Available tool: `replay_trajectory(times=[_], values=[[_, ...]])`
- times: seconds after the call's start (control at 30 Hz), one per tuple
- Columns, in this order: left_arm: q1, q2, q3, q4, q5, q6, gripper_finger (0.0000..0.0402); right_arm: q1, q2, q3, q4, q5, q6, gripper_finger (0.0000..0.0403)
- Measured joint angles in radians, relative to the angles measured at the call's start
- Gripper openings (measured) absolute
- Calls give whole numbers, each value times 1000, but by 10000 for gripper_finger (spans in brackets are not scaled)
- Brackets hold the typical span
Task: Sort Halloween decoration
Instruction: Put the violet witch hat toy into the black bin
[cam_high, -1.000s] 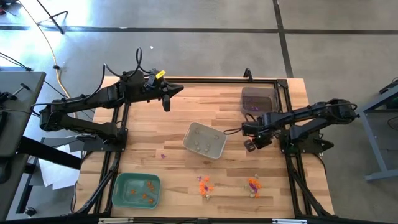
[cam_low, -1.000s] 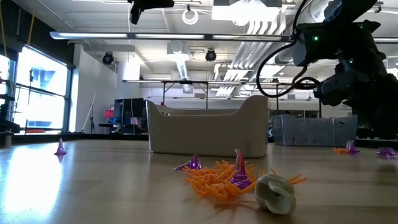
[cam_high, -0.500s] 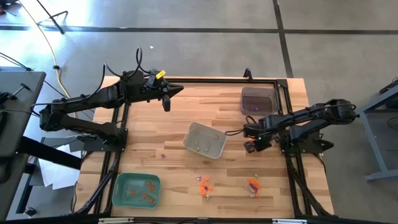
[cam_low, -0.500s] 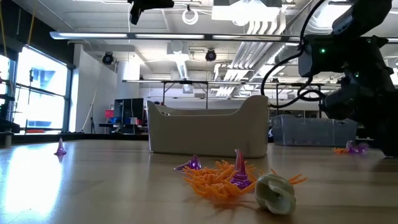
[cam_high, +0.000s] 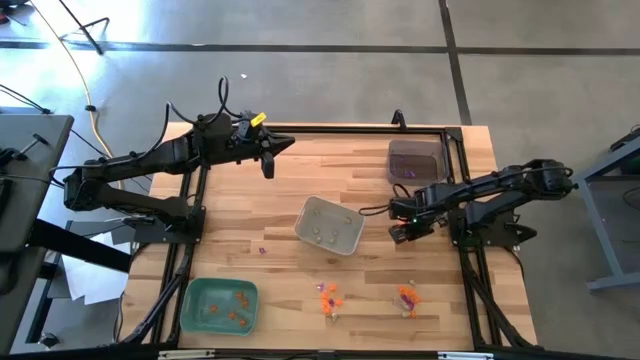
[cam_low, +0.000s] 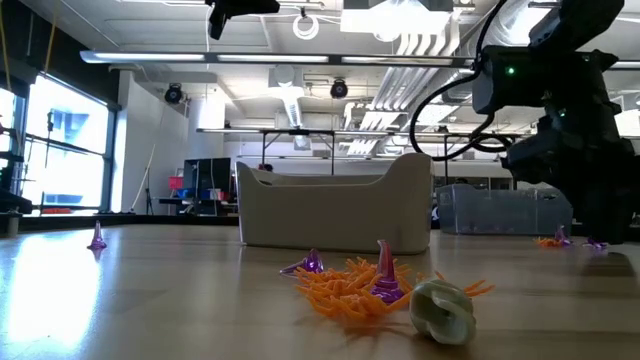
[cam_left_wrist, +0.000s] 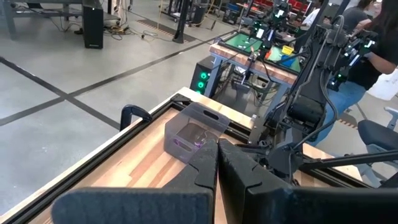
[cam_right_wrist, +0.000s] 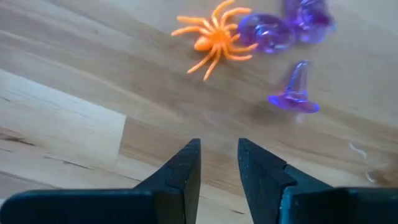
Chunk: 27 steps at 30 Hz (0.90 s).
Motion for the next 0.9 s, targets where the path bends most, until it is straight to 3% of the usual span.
replay_trajectory(times=[0.33, 0.9], values=[[0, 0, 0, 1, 0, 0, 0, -10, 0, 27, -99, 69, -8, 102], [0, 0, 0, -3, 0, 17, 0, -139, 0, 27, -110, 114, -108, 102]])
